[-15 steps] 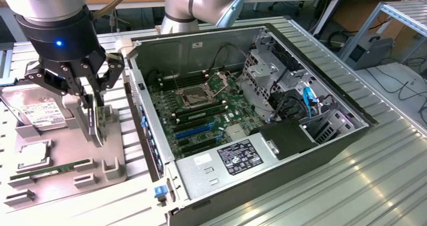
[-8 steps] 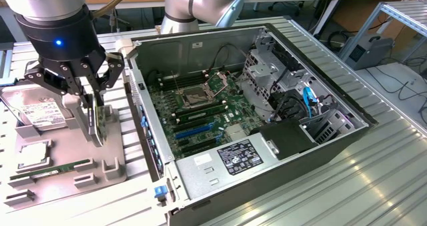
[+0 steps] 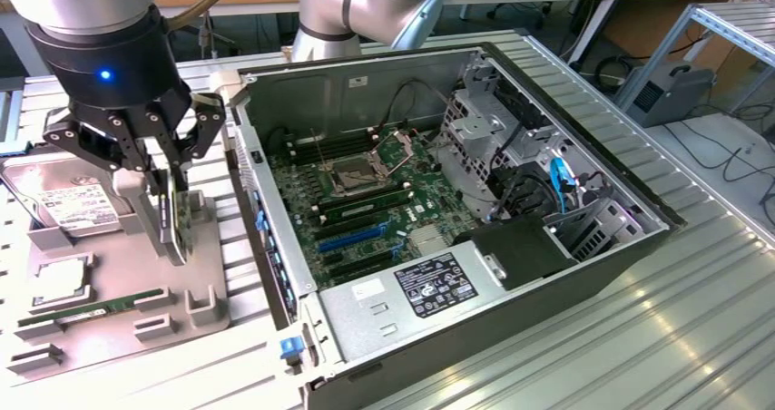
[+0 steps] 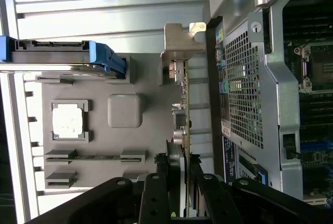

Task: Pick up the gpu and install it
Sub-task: 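Pick up the gpu and move the gpu toward the slot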

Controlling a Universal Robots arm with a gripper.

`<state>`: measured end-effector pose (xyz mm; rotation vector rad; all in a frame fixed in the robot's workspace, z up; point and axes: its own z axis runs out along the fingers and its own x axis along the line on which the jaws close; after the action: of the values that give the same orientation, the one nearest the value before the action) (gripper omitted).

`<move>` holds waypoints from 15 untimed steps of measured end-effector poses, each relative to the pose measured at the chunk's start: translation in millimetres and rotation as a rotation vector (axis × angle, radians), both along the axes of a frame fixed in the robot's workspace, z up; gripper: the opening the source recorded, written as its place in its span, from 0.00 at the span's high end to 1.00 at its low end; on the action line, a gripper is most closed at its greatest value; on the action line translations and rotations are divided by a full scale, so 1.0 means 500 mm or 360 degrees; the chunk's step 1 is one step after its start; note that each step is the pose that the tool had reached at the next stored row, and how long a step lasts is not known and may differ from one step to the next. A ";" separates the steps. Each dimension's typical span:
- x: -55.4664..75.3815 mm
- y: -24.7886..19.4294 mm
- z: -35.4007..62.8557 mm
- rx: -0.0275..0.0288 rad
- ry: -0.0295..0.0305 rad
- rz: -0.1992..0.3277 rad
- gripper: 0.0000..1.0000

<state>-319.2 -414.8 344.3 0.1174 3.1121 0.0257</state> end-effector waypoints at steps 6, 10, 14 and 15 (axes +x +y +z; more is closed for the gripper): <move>0.000 0.0000 0.003 0.00000 0.00000 0.0000 0.73; 0.000 0.0000 0.005 -0.00001 0.00002 0.0000 0.73; 0.000 0.0000 0.007 -0.00002 0.00001 0.0000 0.73; 0.000 0.0000 0.008 -0.00002 0.00000 0.0000 0.73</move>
<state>-319.2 -414.8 348.1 0.1174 3.1121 0.0255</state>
